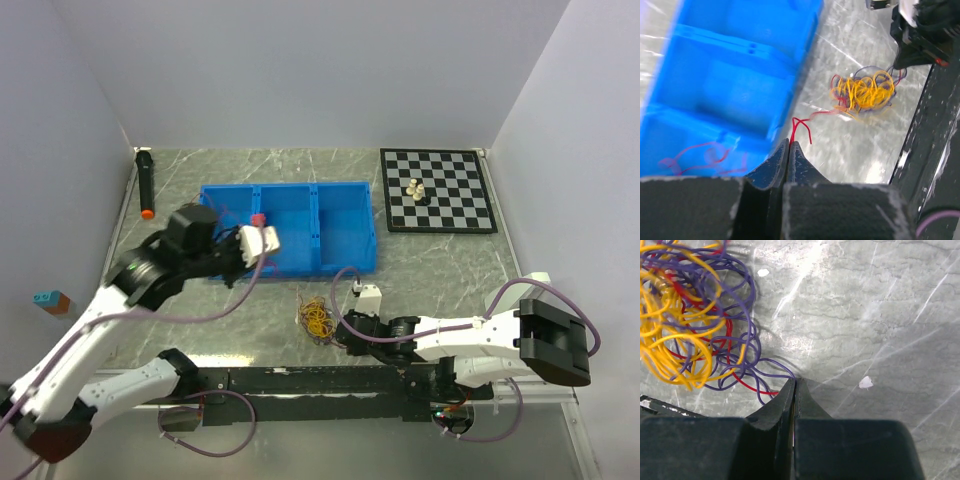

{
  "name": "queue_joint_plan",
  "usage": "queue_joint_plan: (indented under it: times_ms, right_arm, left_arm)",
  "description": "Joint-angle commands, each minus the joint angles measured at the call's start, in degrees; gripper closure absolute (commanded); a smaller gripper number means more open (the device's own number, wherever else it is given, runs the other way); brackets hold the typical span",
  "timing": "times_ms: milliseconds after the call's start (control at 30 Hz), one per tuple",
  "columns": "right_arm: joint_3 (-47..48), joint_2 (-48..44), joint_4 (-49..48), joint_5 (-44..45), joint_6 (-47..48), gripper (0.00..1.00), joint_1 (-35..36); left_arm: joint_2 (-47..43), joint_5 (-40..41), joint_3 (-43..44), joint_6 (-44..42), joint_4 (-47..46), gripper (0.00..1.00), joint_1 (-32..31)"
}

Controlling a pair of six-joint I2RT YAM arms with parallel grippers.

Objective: Untangle the cables

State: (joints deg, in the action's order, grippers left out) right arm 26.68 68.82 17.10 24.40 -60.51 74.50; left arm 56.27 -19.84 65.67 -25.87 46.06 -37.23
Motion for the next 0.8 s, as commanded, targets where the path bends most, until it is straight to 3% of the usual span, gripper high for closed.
queue_joint_plan:
  times_ms: [0,133,333,500,767]
  right_arm:
    - [1.62,1.05,2.32,1.44,-1.45,1.00,0.47]
    - [2.59,3.07,2.93,1.17,-2.07,1.00,0.56]
    - [3.73,5.62,3.55,0.82,-2.16,1.00,0.47]
    - [3.73,7.21,3.64,0.29,-2.42,1.00,0.47]
    - [4.26,9.49,4.87,0.03,-2.77,1.00,0.47]
  left_arm:
    - [-6.51,7.25,4.89,-2.96,10.27,0.99,-0.12]
    - [-11.17,19.44,10.43,-2.26,7.57,0.99,-0.03]
    - [-19.17,43.02,10.62,-3.21,-18.07,0.99,-0.12]
    - [-18.31,51.29,18.07,-5.50,-29.08,0.99,-0.03]
    - [-12.60,56.40,31.78,-12.36,-40.52,0.99,-0.21]
